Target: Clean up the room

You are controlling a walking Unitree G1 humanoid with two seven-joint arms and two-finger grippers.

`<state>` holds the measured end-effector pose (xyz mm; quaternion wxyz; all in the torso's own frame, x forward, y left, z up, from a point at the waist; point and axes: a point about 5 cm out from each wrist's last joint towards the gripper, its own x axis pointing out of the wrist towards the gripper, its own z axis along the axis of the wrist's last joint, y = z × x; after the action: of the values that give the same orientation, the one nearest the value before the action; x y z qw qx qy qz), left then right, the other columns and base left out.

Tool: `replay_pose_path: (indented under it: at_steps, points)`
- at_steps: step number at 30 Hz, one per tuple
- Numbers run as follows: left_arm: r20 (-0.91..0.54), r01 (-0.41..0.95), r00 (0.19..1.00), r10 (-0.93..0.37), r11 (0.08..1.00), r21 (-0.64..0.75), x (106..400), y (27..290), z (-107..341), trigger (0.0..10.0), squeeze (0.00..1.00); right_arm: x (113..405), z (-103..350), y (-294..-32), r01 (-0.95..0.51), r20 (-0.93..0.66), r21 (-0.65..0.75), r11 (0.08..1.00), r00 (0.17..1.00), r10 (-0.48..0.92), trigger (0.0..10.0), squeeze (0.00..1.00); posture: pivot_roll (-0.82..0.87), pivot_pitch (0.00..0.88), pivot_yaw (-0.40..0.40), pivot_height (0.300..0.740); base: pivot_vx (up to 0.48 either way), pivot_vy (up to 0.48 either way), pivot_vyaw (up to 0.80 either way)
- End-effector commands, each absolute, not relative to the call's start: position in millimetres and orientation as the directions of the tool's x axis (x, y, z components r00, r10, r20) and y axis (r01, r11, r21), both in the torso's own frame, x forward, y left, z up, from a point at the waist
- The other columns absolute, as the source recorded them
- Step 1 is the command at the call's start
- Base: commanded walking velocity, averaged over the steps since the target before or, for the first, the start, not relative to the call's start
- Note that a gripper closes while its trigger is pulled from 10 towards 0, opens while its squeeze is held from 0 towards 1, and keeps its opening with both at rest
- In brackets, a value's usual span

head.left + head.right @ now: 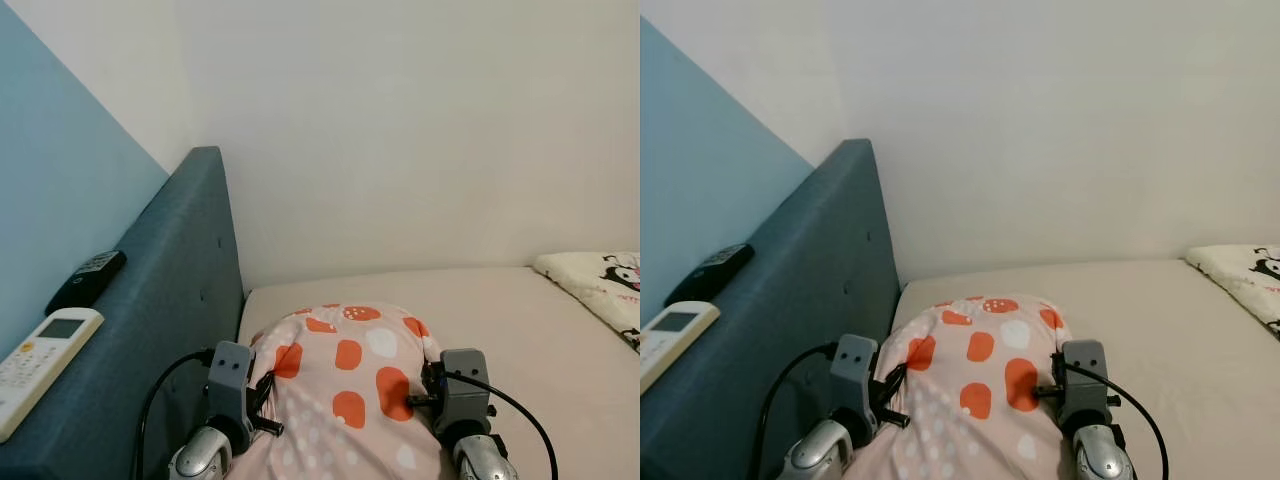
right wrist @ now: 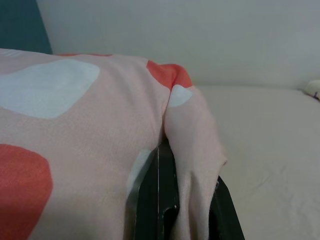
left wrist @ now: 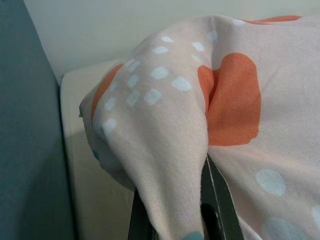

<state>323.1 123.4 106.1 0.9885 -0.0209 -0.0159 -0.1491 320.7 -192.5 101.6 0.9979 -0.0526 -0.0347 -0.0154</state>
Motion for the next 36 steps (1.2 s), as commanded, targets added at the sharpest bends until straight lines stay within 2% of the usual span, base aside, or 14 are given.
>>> replay_pose_path:
  at_steps: [1,21,24,27,36]
  points:
    - [0.078,0.286,0.956,-0.283,0.958,-0.029,323.8,127.5,111.8,10.0,0.00,320.8,106.8,-191.3,0.033,0.110,-0.103,0.994,0.994,-0.022,10.0,0.00,-0.02,0.088,0.018,0.740,0.000,0.000,0.00]
    - [0.090,0.247,0.965,-0.246,0.969,-0.001,325.3,129.6,114.5,10.0,0.00,321.2,110.9,-193.1,0.042,0.126,-0.143,0.989,0.992,-0.024,10.0,0.00,-0.02,0.091,0.014,0.740,0.000,0.000,0.00]
    - [0.080,0.238,0.967,-0.240,0.971,0.033,325.2,130.6,113.3,10.0,0.00,322.2,111.8,-193.7,0.053,0.123,-0.194,0.980,0.992,-0.030,10.0,0.00,-0.02,0.094,0.014,0.740,0.000,-0.480,0.70]
    - [0.077,0.220,0.973,-0.219,0.976,-0.003,326.3,131.9,112.8,10.0,0.00,321.6,112.0,-196.5,0.073,0.132,-0.118,0.990,0.990,-0.057,10.0,0.00,-0.02,0.095,0.015,0.740,0.000,-0.259,0.53]
    - [0.078,0.211,0.975,-0.210,0.977,-0.015,327.7,134.0,113.2,10.0,0.00,320.9,111.5,-197.3,0.069,0.130,-0.128,0.989,0.990,-0.052,10.0,0.00,-0.02,0.100,0.015,0.740,0.000,0.000,0.00]
